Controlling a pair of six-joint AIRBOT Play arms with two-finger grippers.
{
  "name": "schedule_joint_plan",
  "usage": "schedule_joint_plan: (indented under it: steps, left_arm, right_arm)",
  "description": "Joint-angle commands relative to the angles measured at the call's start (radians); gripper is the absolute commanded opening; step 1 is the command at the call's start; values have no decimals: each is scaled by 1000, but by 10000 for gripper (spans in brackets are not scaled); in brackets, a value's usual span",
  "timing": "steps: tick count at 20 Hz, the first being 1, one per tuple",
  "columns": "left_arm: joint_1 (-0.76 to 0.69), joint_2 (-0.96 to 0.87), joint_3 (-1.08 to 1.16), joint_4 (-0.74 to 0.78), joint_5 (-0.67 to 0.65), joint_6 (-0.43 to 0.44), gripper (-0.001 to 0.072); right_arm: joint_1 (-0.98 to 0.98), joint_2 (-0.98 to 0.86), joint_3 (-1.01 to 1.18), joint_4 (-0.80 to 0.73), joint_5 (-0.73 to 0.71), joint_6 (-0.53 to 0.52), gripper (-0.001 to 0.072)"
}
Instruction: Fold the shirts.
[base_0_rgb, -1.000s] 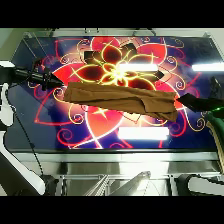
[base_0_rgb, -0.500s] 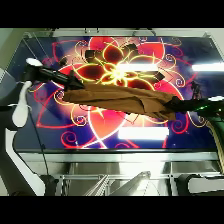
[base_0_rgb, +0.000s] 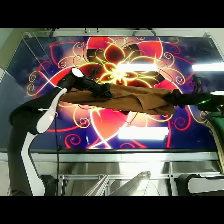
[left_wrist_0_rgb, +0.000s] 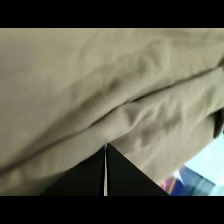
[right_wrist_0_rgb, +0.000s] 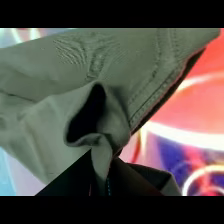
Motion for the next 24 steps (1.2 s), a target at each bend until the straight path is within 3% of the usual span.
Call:
schedule_joint_plan:
  steps: [1, 8, 11, 14, 18, 23, 24]
  left_arm:
    - [-51, -65, 74, 13, 35, -56, -2]
    - [-60, -29, 87, -14, -3, -58, 0]
    - [-36, 34, 87, -241, -137, 24, 6]
    - [42, 179, 87, -315, -327, 51, 5]
    - [211, 405, 87, -274, -407, 52, 7]
    - [376, 563, 87, -275, -495, 53, 8]
    - [392, 578, 87, -275, -513, 53, 7]
  right_arm:
    - [-24, 47, 48, 12, 89, 0, 18]
    - [6, 168, 203, 203, 226, -8, 18]
    - [116, 175, 257, 258, 212, -7, 18]
    - [295, 175, 290, 280, 87, -8, 19]
    - [578, 111, 356, 279, -181, -31, 20]
    - [875, -232, 605, 279, -386, -31, 20]
    - [914, -330, 689, 280, -379, -30, 125]
